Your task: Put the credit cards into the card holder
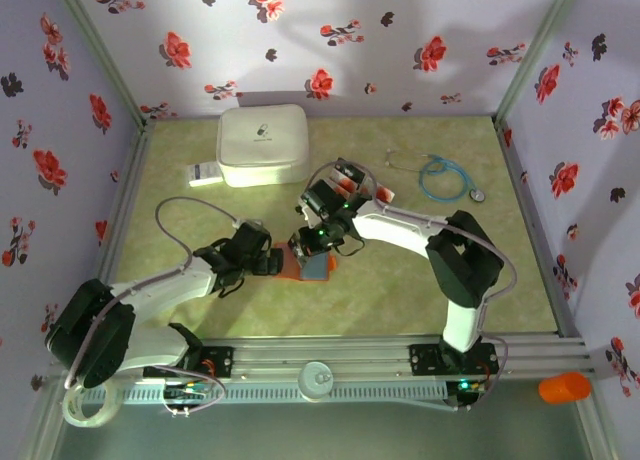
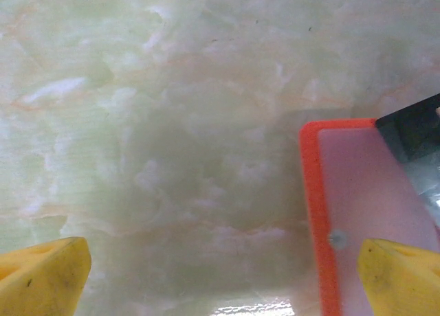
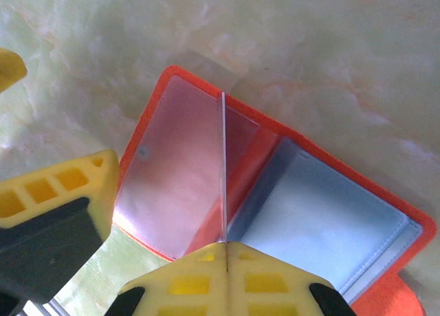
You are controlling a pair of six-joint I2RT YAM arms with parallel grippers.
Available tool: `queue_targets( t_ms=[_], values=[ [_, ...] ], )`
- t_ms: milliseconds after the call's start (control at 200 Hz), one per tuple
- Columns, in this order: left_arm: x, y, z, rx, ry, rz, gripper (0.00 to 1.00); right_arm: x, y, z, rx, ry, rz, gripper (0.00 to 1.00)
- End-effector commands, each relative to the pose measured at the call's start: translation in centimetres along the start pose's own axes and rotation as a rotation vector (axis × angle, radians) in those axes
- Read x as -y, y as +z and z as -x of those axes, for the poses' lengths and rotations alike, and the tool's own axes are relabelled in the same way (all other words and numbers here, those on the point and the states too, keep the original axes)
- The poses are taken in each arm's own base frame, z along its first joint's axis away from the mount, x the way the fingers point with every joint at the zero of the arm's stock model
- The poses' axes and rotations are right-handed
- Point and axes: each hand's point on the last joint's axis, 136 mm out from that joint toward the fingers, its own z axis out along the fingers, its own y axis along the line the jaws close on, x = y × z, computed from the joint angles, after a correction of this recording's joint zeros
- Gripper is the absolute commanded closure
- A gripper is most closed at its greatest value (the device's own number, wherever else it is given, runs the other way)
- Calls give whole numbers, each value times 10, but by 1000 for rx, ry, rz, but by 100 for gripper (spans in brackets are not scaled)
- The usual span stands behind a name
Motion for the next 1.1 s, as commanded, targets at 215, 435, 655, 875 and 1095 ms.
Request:
queue_targets(
  t_ms=[215, 435, 655, 875, 1095],
  values=[
    [9, -3, 11, 11, 16, -11, 0, -2, 5, -6, -21, -1, 12, 100],
    [12, 4, 5, -11, 36, -8, 0, -4, 3, -5, -16, -4, 18, 100],
    [9, 10, -5, -31, 46, 12, 0, -8, -15, -1, 23, -7, 28, 100],
    [4, 11, -13, -41, 66, 48, 0, -10, -37, 8, 132, 56, 65, 100],
    [0, 8, -19, -36, 47, 83, 0, 2, -38, 7, 286, 208, 109, 100]
  ],
)
